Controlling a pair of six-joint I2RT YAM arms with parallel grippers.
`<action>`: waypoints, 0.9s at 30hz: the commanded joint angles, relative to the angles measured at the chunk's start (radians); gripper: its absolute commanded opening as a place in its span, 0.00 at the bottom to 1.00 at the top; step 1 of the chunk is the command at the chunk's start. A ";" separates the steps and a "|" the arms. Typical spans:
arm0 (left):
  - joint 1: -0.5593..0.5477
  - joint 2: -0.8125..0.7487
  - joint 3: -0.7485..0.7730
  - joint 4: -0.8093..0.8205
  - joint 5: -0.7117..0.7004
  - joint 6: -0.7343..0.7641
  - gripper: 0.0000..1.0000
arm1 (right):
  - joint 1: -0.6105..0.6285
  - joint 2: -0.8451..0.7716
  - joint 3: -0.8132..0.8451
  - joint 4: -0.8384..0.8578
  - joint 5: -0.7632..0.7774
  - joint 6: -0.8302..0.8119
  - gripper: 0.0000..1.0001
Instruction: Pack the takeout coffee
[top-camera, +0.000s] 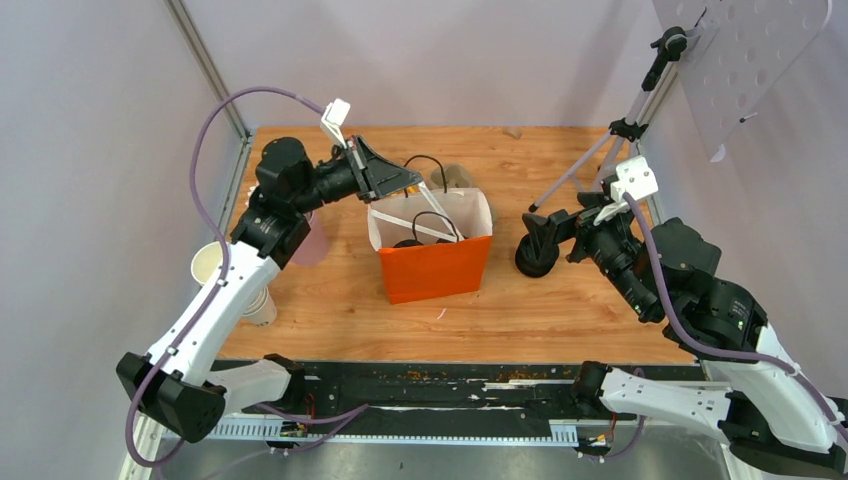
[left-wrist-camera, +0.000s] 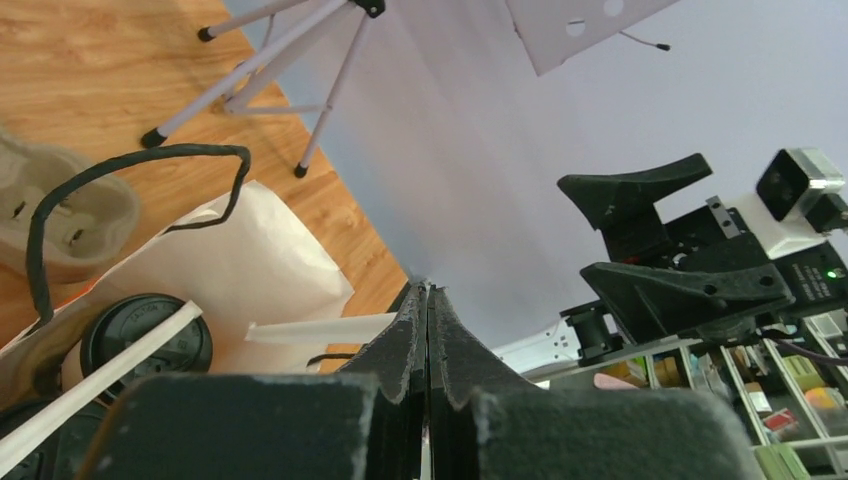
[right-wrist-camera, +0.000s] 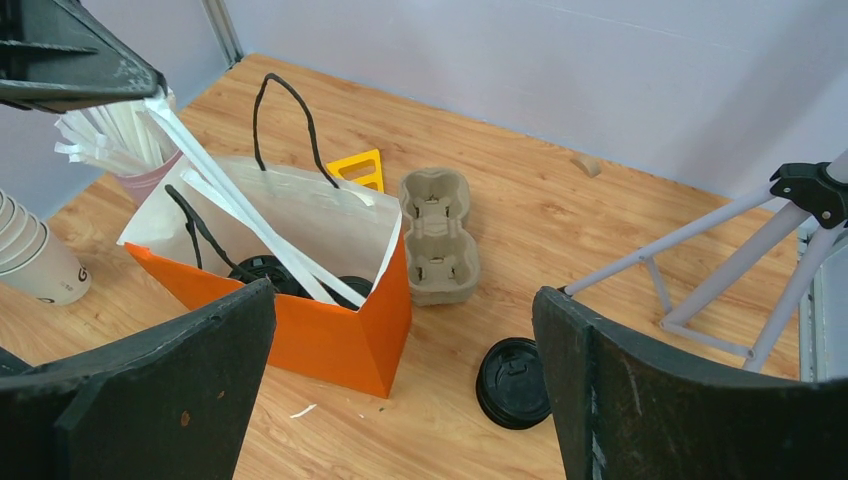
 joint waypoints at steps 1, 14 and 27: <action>-0.012 0.018 -0.026 0.028 -0.045 0.075 0.00 | -0.003 -0.011 0.015 0.005 0.030 0.005 1.00; -0.012 0.149 0.263 -0.730 -0.281 0.572 0.33 | -0.003 0.027 0.024 -0.030 0.026 0.048 1.00; -0.012 0.152 0.637 -0.965 -0.374 0.673 1.00 | -0.003 0.065 0.011 -0.159 -0.004 0.190 1.00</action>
